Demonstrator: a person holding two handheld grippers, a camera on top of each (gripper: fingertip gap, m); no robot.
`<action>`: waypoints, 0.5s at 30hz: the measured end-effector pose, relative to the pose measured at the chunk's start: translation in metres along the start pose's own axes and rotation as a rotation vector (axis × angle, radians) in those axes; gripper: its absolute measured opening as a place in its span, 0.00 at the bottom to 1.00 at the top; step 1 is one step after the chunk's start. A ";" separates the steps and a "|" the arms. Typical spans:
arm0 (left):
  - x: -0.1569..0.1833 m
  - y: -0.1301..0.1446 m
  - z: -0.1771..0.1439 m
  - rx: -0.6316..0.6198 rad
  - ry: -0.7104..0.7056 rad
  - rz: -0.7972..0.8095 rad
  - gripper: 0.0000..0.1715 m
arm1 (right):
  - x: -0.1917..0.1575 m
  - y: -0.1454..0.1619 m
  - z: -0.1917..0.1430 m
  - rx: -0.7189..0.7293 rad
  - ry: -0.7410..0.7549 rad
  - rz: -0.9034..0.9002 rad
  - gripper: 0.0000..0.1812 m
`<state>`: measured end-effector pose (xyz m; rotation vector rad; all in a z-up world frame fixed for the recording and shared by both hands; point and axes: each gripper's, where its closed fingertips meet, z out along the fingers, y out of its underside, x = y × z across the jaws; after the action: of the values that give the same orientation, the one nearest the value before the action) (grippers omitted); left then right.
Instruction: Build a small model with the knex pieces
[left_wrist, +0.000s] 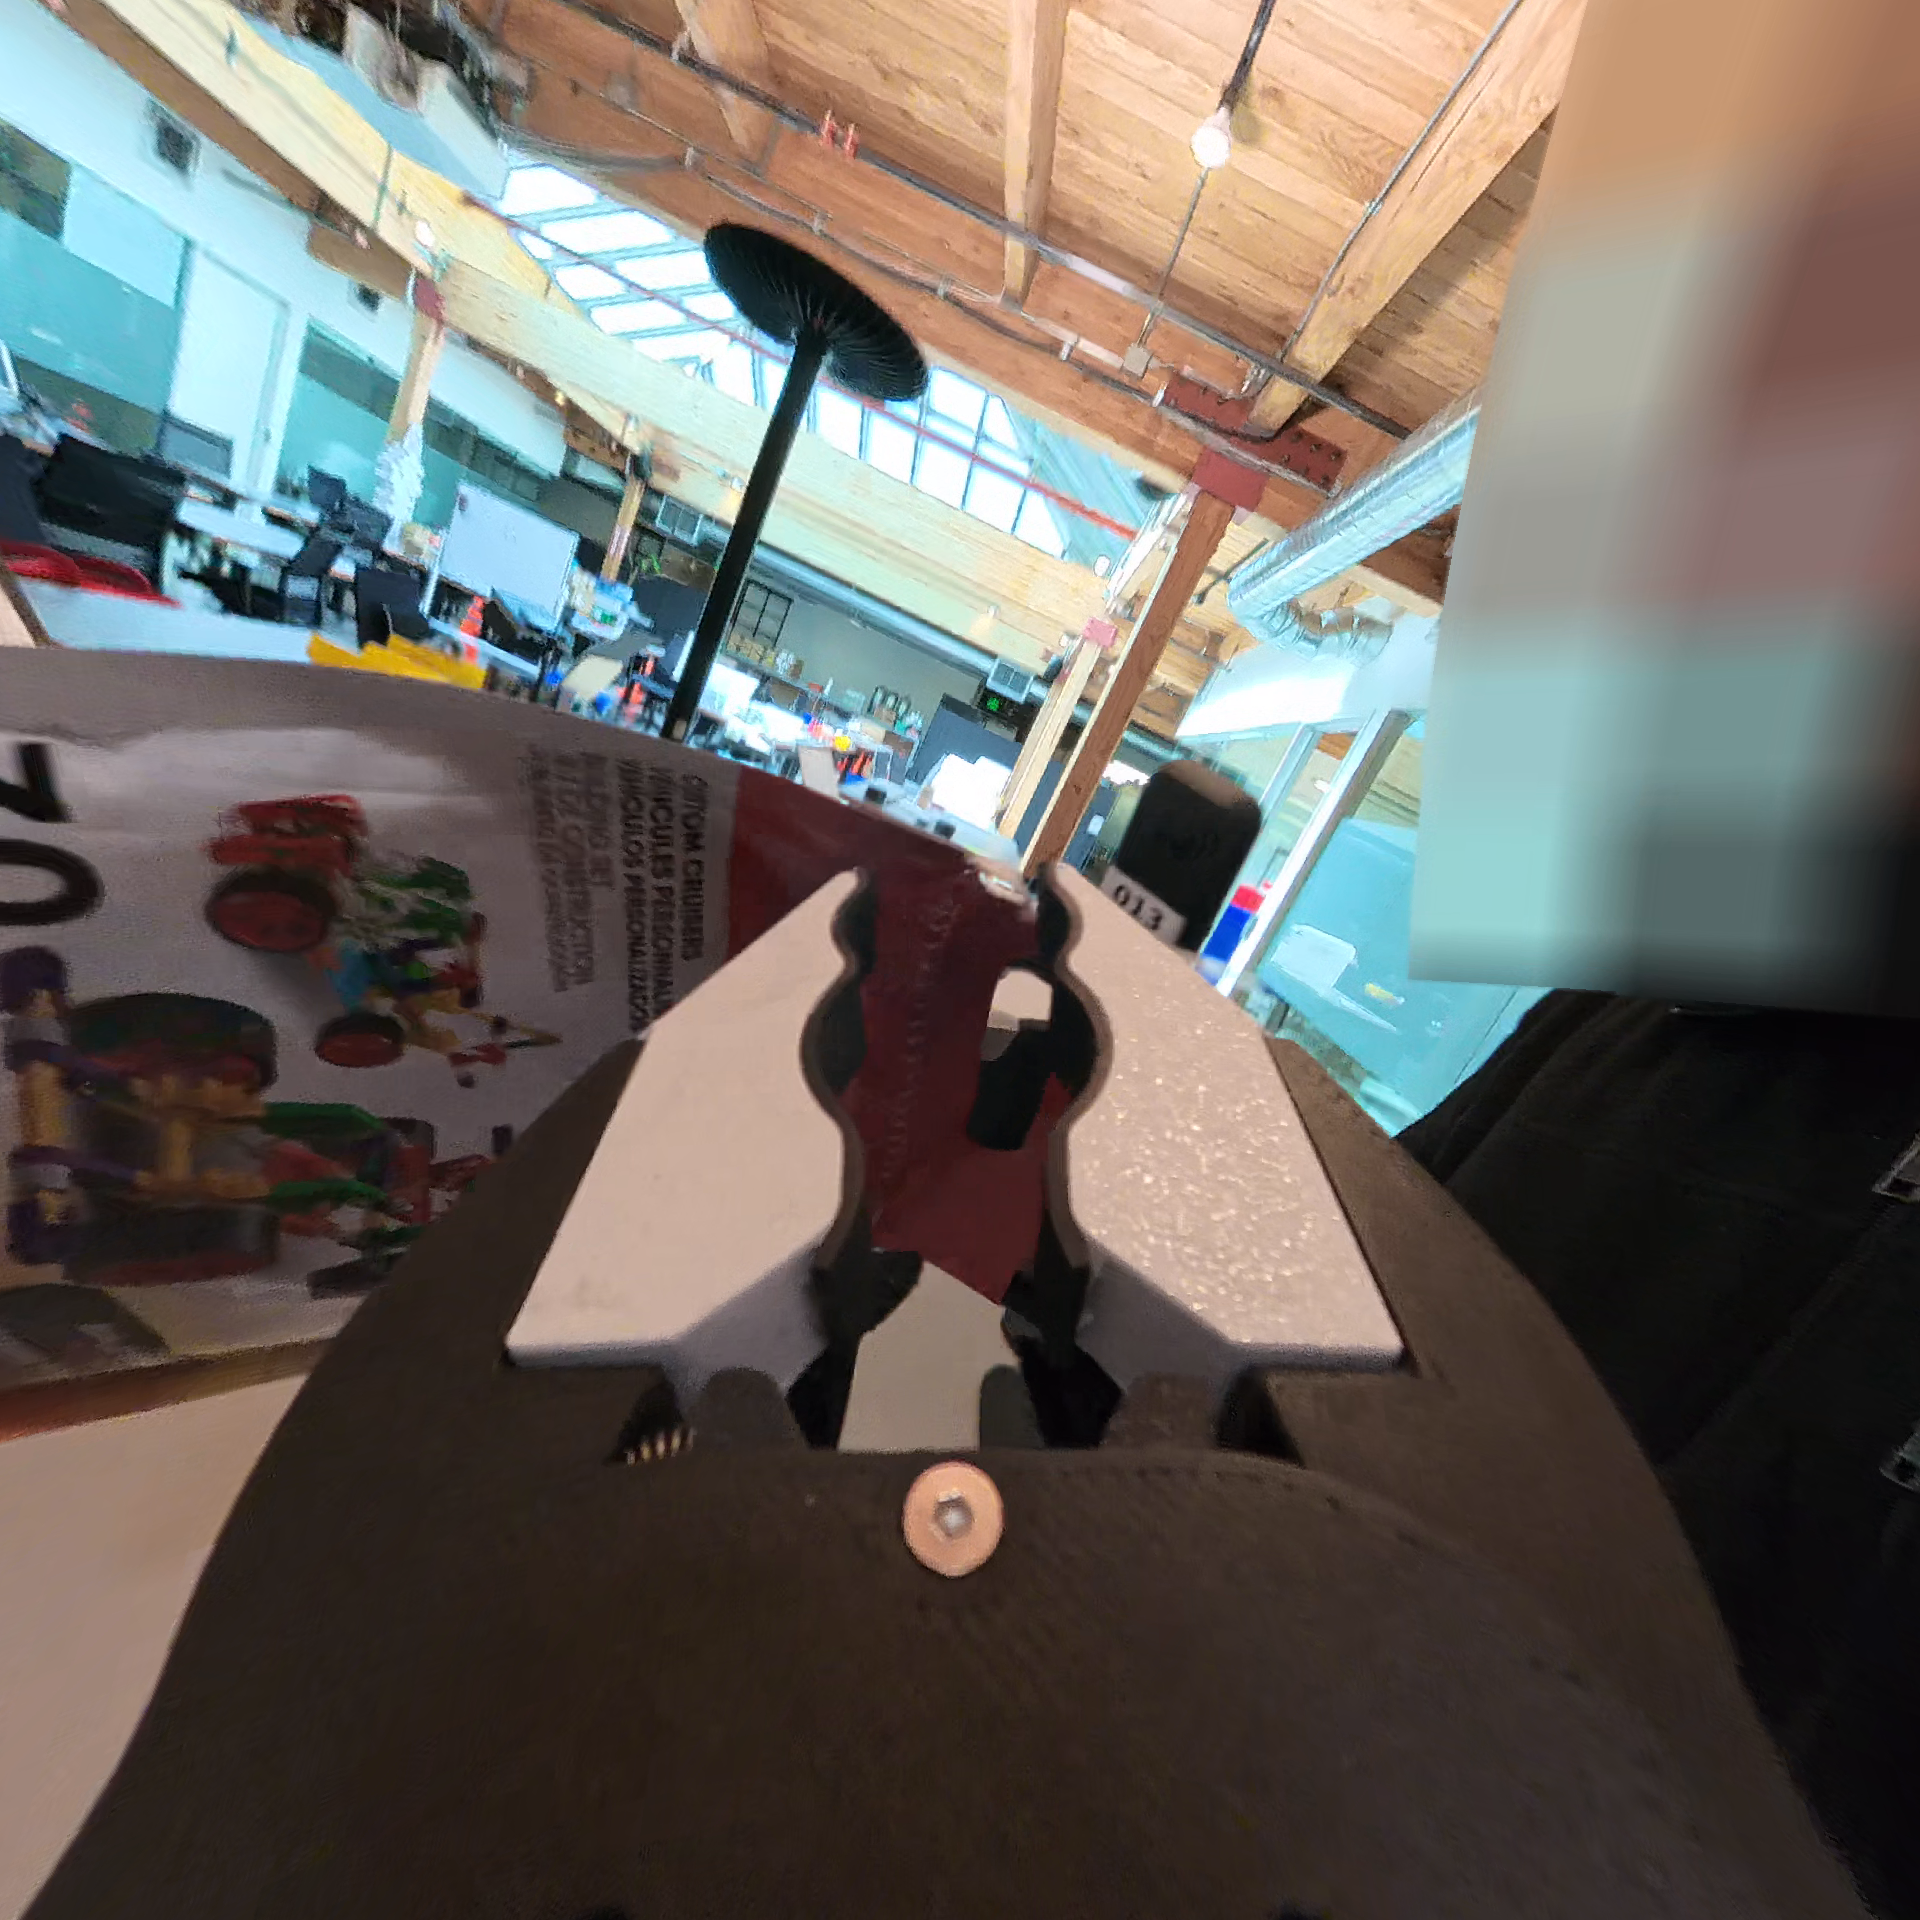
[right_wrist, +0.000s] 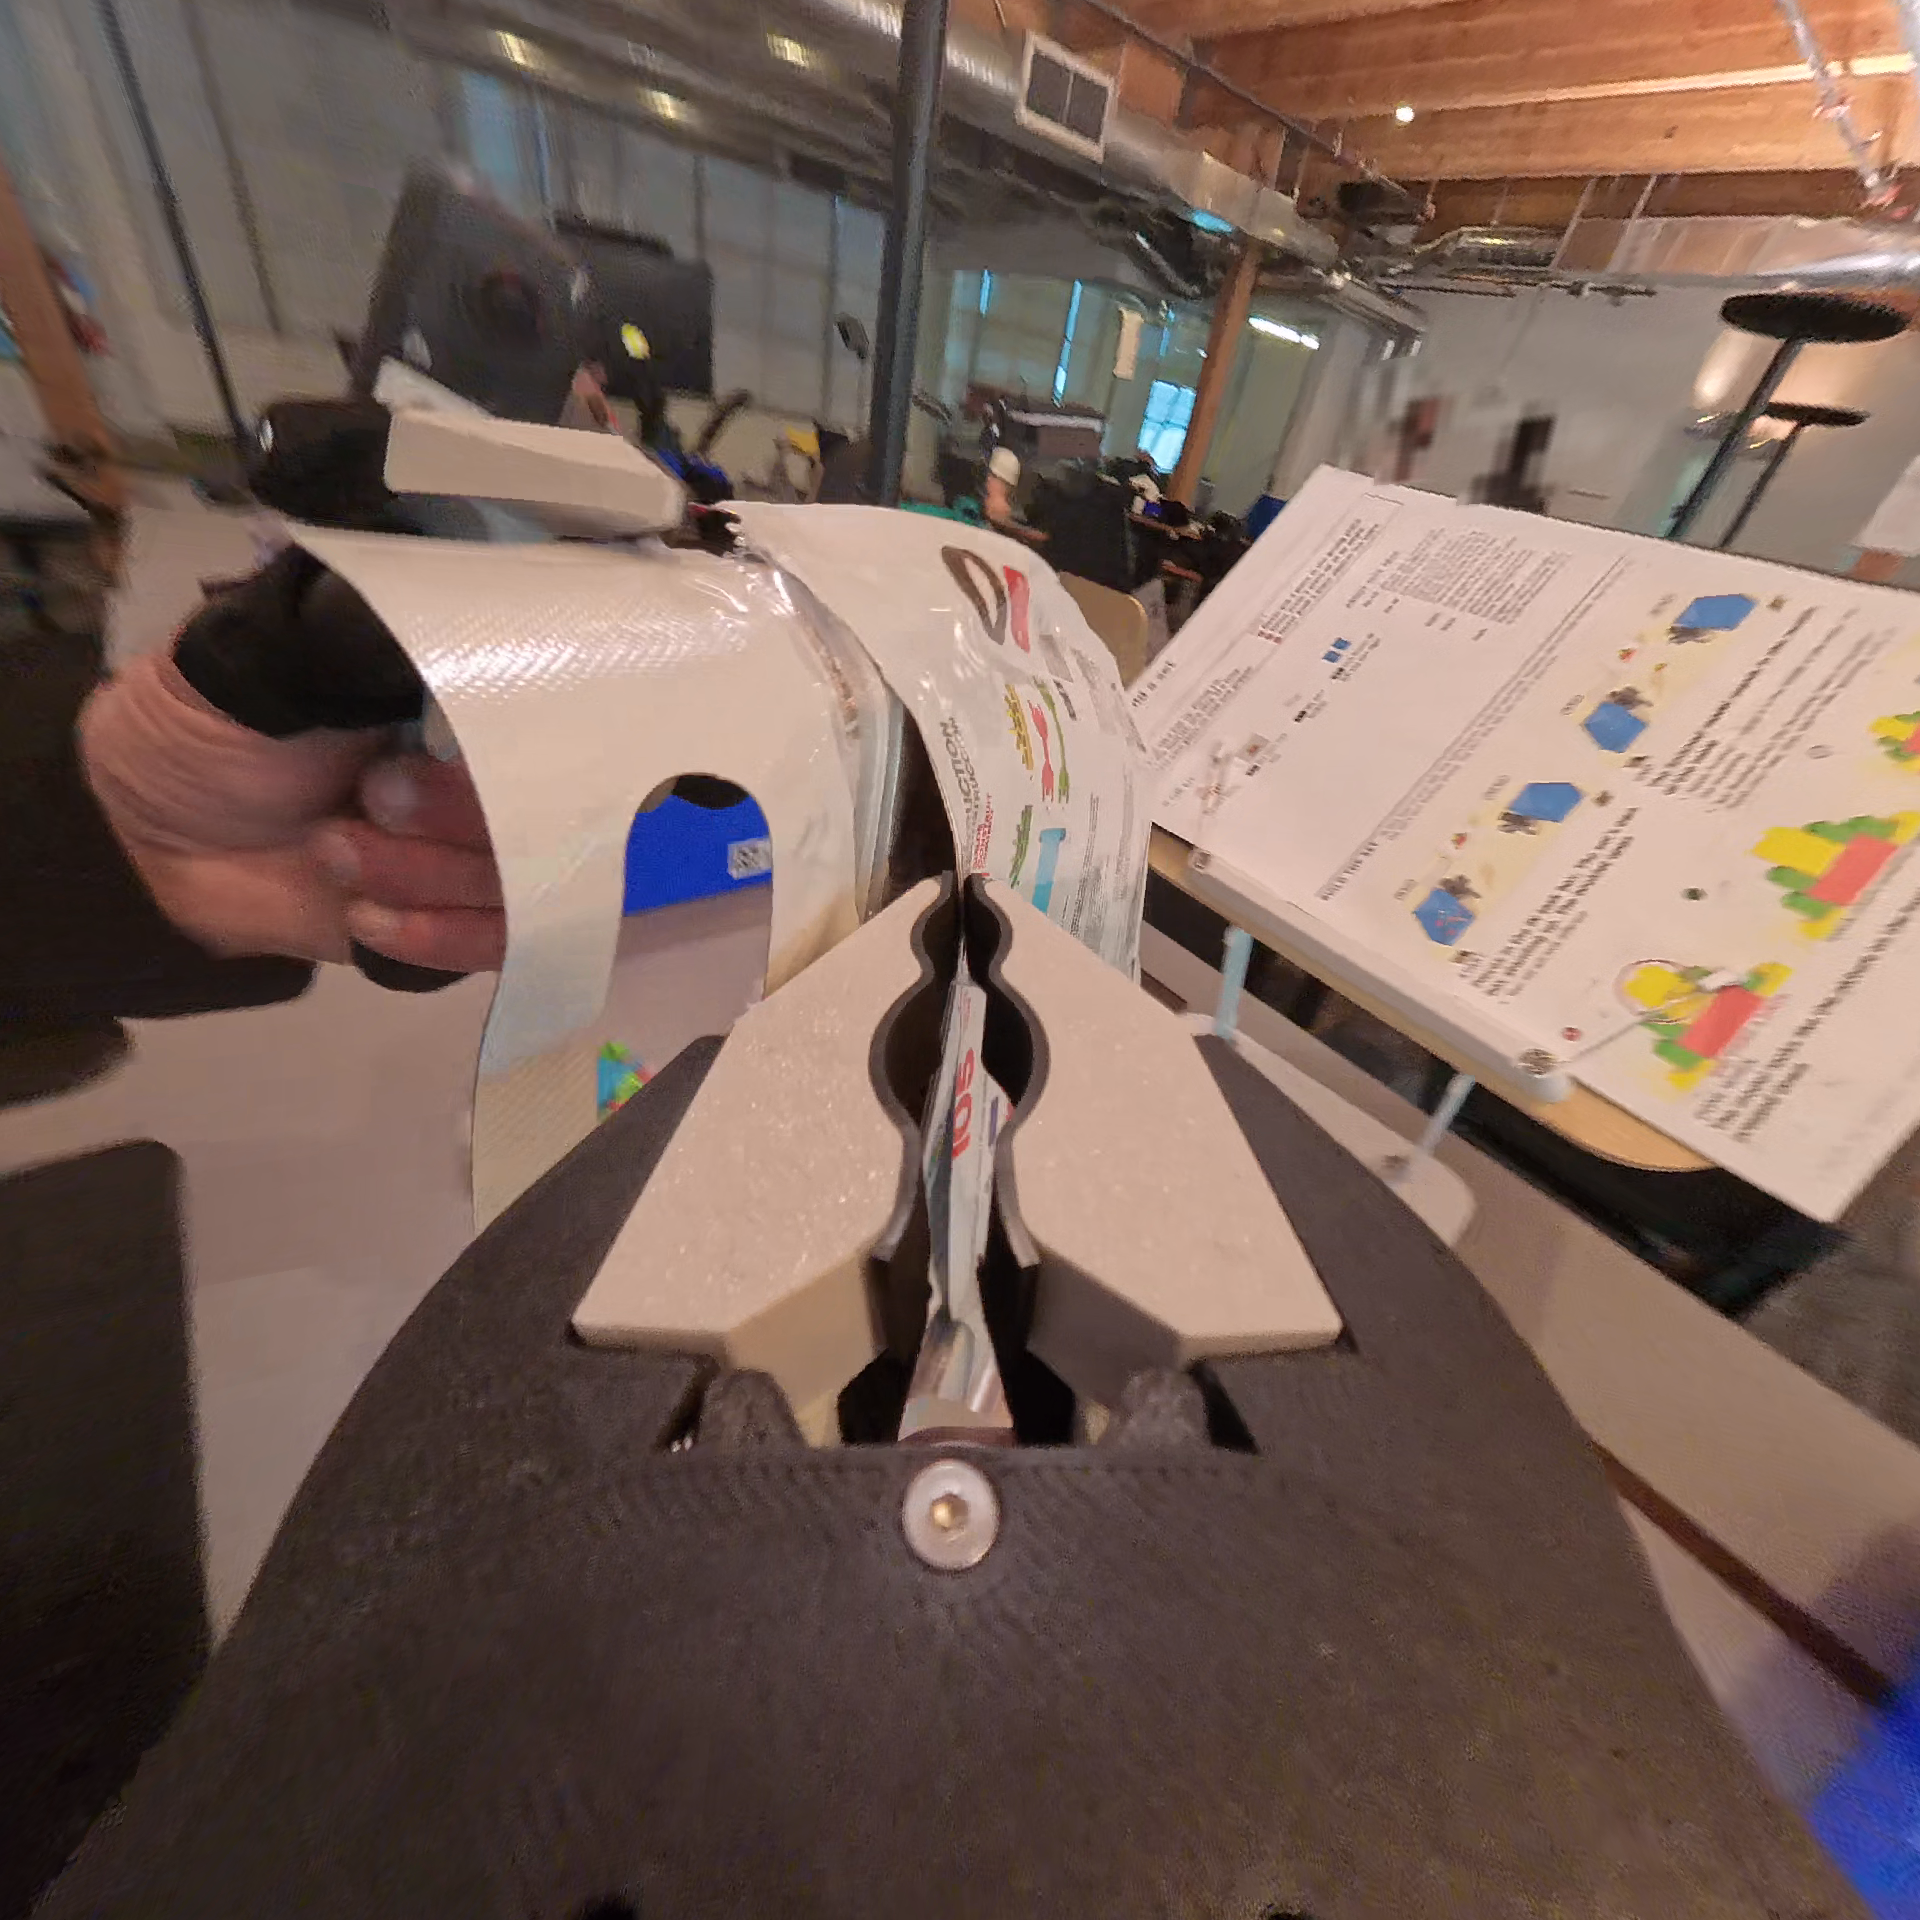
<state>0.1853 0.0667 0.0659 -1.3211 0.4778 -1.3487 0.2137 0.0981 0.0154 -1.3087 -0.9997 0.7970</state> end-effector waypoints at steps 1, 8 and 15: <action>0.000 -0.008 -0.008 0.031 0.002 0.001 0.19 | 0.002 -0.003 -0.004 0.029 -0.020 0.050 0.00; -0.073 -0.040 -0.092 0.107 -0.348 0.043 0.38 | -0.015 -0.036 -0.040 0.267 -0.362 0.339 0.00; -0.081 -0.038 -0.117 0.062 -0.316 0.023 0.47 | -0.034 -0.041 -0.057 0.336 -0.568 0.442 0.00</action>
<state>0.0461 0.1017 0.0316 -1.4409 0.2320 -1.1004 0.2503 0.0395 0.0522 -1.0350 -0.9585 1.6662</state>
